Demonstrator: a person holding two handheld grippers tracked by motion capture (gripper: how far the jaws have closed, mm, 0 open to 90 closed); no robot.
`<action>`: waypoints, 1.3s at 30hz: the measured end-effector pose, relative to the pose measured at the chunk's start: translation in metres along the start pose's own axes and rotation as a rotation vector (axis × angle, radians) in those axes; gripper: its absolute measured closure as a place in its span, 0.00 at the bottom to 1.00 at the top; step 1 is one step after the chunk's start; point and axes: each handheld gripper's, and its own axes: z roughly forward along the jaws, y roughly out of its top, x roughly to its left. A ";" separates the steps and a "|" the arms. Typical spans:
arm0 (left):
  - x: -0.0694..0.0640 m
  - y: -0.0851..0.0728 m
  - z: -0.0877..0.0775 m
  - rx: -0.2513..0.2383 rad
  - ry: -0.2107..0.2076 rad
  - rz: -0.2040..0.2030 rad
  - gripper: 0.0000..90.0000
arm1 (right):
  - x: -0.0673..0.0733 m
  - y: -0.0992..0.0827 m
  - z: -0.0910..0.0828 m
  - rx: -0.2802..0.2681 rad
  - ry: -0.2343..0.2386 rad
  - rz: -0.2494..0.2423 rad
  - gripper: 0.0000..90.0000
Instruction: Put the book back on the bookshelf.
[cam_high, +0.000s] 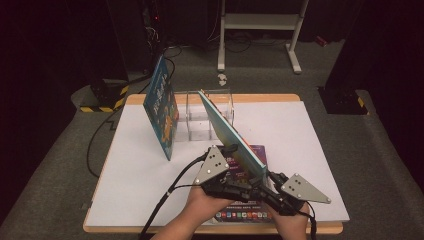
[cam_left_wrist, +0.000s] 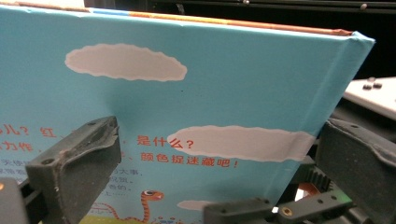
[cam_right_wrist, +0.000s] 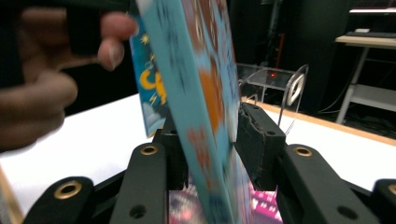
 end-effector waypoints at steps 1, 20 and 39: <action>0.000 0.000 -0.001 -0.001 0.001 0.000 0.00 | -0.001 -0.003 0.000 0.013 0.002 -0.009 0.75; 0.013 -0.001 -0.028 0.017 0.127 0.043 0.04 | 0.038 0.011 0.029 0.053 0.101 -0.030 0.53; 0.024 0.009 -0.058 0.015 0.211 0.107 0.27 | 0.005 -0.015 -0.012 0.007 0.198 0.110 0.58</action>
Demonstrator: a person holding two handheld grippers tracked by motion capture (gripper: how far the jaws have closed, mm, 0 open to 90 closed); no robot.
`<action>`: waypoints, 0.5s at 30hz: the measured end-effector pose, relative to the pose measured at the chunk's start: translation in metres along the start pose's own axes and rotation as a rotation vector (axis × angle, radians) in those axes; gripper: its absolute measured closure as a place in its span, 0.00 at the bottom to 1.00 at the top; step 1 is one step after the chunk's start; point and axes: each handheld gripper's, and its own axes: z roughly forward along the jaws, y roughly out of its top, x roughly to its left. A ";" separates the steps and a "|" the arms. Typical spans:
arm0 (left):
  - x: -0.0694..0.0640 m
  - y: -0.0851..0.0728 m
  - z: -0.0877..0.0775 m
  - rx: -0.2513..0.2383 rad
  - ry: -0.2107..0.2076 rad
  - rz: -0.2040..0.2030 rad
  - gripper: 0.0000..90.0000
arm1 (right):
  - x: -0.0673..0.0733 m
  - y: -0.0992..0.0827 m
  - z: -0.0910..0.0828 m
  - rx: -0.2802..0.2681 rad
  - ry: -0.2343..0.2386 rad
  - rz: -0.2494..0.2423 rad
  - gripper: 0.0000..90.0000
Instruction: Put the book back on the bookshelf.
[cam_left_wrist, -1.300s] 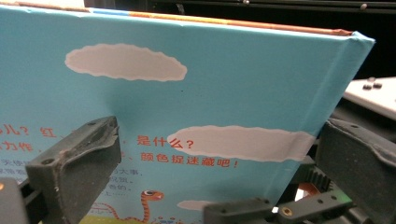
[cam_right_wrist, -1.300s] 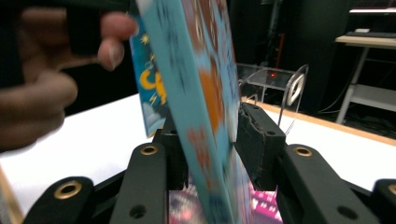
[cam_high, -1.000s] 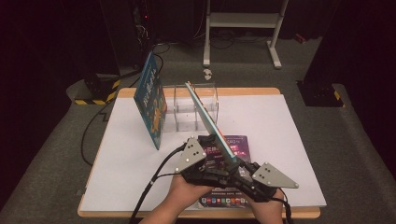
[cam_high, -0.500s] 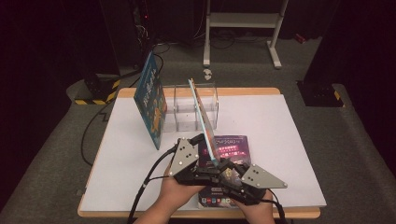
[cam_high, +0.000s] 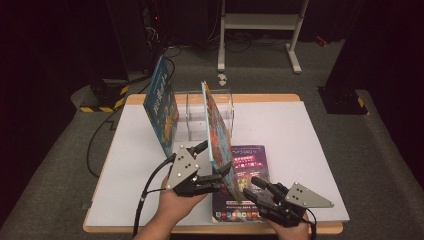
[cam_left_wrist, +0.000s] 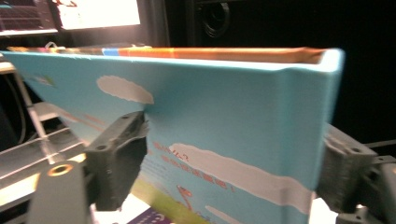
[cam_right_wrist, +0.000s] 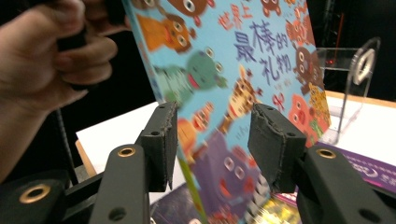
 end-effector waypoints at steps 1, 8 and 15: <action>0.002 0.000 -0.002 0.000 0.010 0.004 0.30 | -0.001 -0.001 0.000 0.006 -0.005 0.001 0.58; 0.008 0.000 -0.012 0.000 0.067 0.014 0.45 | -0.004 -0.003 0.001 0.007 -0.018 0.011 0.58; 0.012 -0.001 -0.017 -0.002 0.096 0.008 0.49 | -0.003 -0.004 0.002 0.008 -0.016 0.013 0.58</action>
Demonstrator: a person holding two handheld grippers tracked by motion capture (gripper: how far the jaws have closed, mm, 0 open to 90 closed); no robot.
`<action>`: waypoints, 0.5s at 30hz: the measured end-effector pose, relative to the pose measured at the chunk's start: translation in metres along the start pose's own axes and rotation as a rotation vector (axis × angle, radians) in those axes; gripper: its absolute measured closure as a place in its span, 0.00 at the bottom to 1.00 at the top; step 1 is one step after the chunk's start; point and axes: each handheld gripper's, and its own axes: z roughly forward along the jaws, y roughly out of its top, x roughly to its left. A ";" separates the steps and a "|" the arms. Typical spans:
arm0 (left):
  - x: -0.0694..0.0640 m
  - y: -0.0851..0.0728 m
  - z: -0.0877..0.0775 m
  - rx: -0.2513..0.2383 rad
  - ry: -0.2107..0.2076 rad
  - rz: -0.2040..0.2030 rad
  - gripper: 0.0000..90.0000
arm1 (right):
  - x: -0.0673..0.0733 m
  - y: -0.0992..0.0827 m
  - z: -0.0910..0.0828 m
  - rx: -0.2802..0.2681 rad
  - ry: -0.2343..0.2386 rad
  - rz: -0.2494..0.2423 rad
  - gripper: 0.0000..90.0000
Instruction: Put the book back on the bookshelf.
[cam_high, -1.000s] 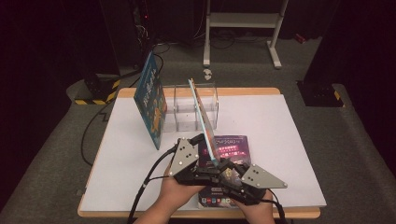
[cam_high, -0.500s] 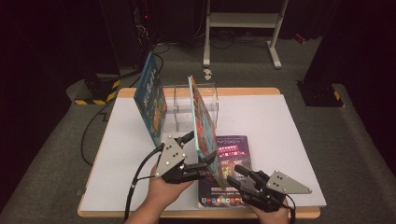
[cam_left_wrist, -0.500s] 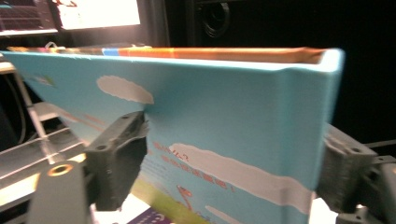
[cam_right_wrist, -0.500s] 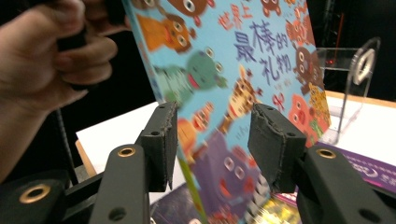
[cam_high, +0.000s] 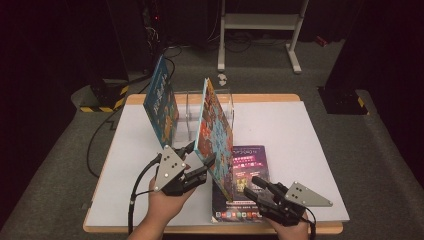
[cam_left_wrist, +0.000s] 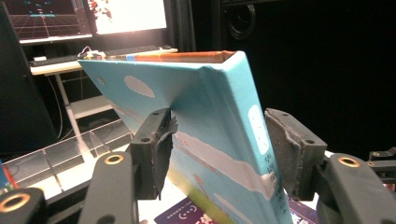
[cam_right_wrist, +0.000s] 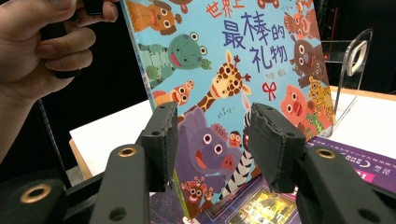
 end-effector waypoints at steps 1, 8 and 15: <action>0.000 0.000 -0.001 -0.002 0.007 0.002 0.49 | 0.000 0.000 0.000 0.003 0.000 0.001 0.58; 0.001 0.000 -0.006 0.001 0.033 0.006 0.55 | 0.000 -0.003 0.004 0.015 0.003 0.005 0.58; -0.001 -0.004 -0.016 -0.015 0.071 0.014 0.68 | -0.001 -0.004 0.004 0.016 0.004 0.008 0.58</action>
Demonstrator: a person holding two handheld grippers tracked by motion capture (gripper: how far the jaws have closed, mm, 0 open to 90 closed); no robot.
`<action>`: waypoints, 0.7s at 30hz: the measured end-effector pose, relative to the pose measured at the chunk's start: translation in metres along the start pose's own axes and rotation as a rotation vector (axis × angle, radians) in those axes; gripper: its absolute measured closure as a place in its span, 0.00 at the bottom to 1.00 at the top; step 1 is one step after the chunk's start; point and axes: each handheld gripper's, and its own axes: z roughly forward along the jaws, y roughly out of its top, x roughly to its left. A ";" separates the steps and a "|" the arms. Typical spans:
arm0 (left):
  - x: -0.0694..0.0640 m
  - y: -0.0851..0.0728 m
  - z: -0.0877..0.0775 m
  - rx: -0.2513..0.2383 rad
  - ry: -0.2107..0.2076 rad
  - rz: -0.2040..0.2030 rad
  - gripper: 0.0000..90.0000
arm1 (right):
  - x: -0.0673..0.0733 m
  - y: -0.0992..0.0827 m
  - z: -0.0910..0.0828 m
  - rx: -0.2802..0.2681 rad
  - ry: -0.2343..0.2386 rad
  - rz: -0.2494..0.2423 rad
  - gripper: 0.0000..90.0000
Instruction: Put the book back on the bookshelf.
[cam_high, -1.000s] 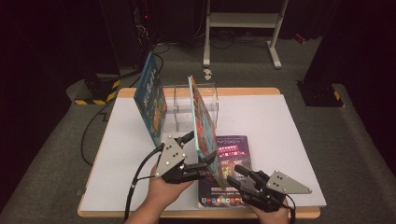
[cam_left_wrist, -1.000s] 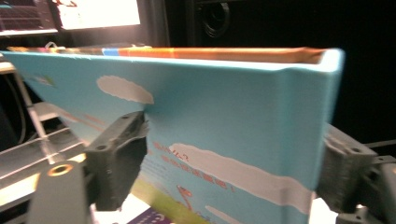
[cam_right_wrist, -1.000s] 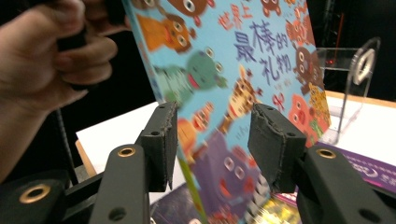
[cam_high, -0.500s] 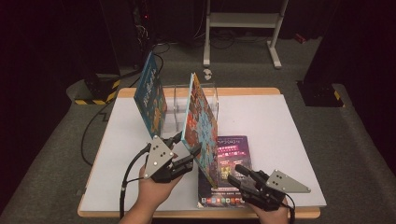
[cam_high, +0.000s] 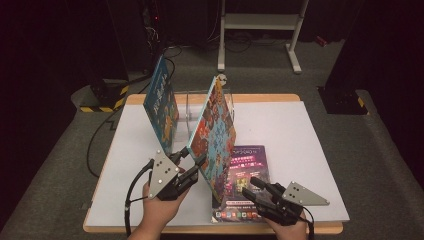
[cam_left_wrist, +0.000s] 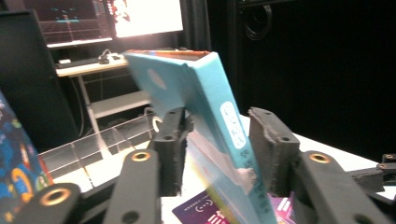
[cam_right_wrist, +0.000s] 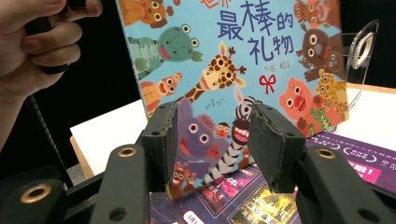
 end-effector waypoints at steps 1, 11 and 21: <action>0.000 0.000 -0.001 -0.001 0.003 0.002 0.70 | 0.000 0.000 0.000 -0.001 0.001 0.001 0.58; 0.001 -0.002 -0.003 -0.032 -0.054 0.005 0.88 | -0.002 0.000 -0.001 -0.005 -0.006 0.005 0.58; 0.005 -0.003 0.000 -0.061 -0.107 0.033 0.87 | -0.006 -0.001 -0.004 -0.009 -0.014 0.015 0.58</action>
